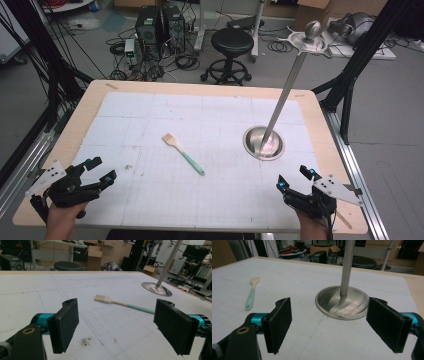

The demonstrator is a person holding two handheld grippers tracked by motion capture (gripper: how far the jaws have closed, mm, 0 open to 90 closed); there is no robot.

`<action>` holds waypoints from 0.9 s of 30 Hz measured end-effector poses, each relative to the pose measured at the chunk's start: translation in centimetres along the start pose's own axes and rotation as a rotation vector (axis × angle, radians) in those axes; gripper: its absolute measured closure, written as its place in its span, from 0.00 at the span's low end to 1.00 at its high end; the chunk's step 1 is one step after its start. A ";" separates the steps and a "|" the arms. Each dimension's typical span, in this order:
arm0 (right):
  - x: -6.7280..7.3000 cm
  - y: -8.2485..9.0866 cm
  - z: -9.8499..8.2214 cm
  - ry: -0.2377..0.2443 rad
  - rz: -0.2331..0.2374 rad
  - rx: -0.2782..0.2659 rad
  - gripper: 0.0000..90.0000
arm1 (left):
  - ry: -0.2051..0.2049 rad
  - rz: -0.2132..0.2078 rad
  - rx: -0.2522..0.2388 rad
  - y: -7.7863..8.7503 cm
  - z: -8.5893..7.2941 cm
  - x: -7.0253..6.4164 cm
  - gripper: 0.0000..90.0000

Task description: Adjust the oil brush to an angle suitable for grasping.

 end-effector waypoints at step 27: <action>8.5 -14.5 1.6 0.089 0.232 0.222 0.99 | 0.032 0.014 0.015 0.3 -0.3 1.2 0.24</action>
Point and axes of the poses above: each handheld gripper's, and its own axes: y roughly backward along the jaws, z roughly out of its top, x roughly to its left, the point moved 7 cm from there along -y, roughly forward along the jaws, and after that the axes turned 6 degrees about x, right-handed, at the moved point
